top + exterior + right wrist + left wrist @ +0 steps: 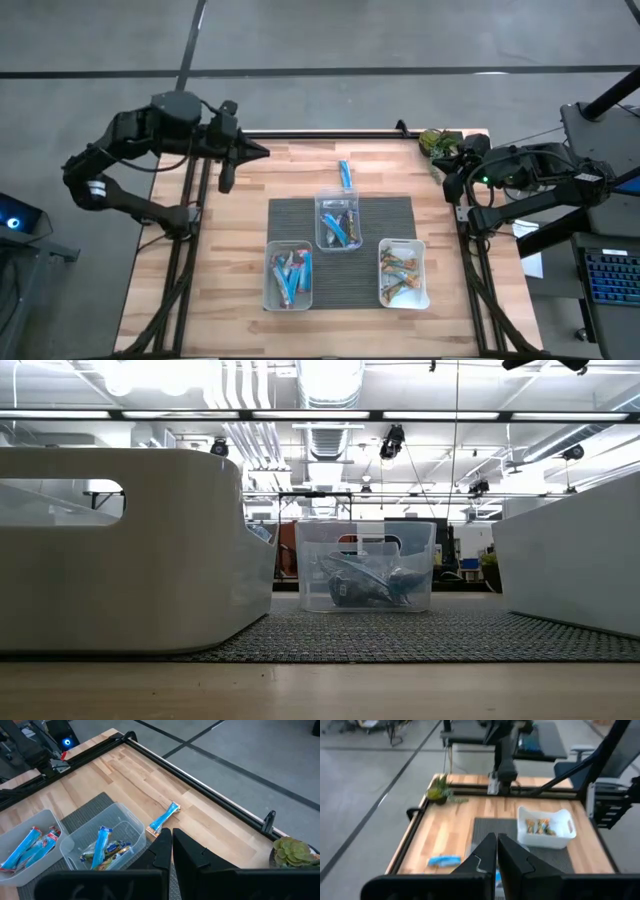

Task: Pick and place Granola Bars by type
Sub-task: Put the orange granola bar into the white bin

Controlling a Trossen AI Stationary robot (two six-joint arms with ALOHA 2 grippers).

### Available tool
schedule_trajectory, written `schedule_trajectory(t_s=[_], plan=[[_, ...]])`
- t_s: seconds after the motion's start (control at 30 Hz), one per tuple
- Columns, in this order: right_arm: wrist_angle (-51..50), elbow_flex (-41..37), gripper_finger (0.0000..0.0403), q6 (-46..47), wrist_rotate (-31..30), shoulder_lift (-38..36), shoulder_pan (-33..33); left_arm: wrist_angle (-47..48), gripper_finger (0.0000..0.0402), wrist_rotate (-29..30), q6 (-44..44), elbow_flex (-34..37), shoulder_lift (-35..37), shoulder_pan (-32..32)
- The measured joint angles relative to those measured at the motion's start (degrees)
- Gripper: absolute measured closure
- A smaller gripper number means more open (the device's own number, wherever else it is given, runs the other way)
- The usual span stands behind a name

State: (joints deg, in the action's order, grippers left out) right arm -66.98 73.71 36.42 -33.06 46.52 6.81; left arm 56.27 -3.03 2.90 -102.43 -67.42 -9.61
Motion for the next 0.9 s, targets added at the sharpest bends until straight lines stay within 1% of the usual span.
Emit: schedule_trajectory(t_s=[0.23,0.43,0.67,0.83,0.9], plan=[[0.0,0.0,0.0394,0.0,0.0,0.0,0.0,-0.2,0.0401,-0.7,-1.6,6.0,4.2,-2.3],[1.0,0.0,0.0394,1.0,0.0,0.3,0.0,-0.3,0.0401,-0.7,-4.1,10.2,9.1,-2.8],[10.4,0.0,0.0394,-3.3,0.0,1.8,0.0,-0.5,0.0401,-0.4,-5.0,12.8,12.1,-2.8],[14.7,0.0,0.0394,0.3,0.1,2.0,-2.5,-0.7,0.0401,-0.3,-5.4,14.0,12.7,-2.8],[16.5,0.0,0.0394,0.8,1.2,2.1,-4.0,-0.7,0.0402,-0.3,-6.0,14.5,12.7,-2.8]])
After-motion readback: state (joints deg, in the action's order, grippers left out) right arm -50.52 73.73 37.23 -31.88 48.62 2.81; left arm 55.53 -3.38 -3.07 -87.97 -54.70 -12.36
